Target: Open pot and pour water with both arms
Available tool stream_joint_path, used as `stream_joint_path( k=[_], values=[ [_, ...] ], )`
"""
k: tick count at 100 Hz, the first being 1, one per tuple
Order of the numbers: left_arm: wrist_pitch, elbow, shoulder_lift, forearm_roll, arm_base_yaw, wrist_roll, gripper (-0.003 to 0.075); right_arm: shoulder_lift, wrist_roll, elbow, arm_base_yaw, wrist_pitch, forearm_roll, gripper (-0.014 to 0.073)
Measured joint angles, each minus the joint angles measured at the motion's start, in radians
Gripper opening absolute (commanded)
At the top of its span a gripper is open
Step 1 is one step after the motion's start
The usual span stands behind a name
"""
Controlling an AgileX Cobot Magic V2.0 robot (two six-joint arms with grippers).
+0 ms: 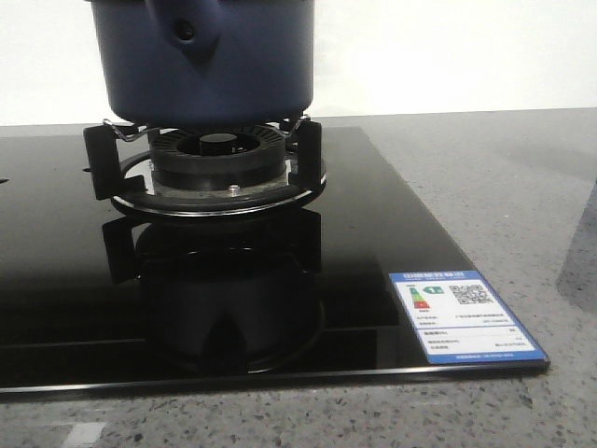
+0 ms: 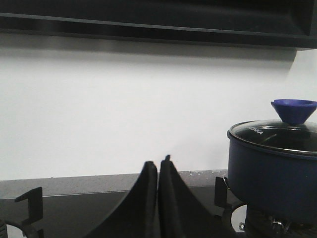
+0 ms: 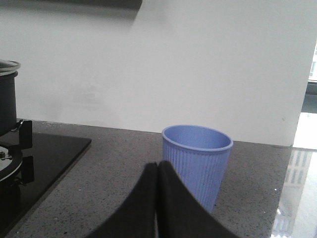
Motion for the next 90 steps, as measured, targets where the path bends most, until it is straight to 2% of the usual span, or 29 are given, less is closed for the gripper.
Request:
stream_joint_path(
  k=[74, 84, 90],
  values=[
    [0.000, 0.000, 0.000, -0.002, 0.000, 0.000, -0.0020, 0.000, 0.000, 0.000, 0.000, 0.000, 0.000, -0.0070],
    [0.000, 0.000, 0.000, 0.072, 0.000, -0.002, -0.0020, 0.000, 0.000, 0.000, 0.000, 0.000, 0.000, -0.0070],
    [0.000, 0.004, 0.000, 0.148, 0.007, -0.051, -0.0020, 0.000, 0.000, 0.000, 0.000, 0.000, 0.000, -0.0070]
  ],
)
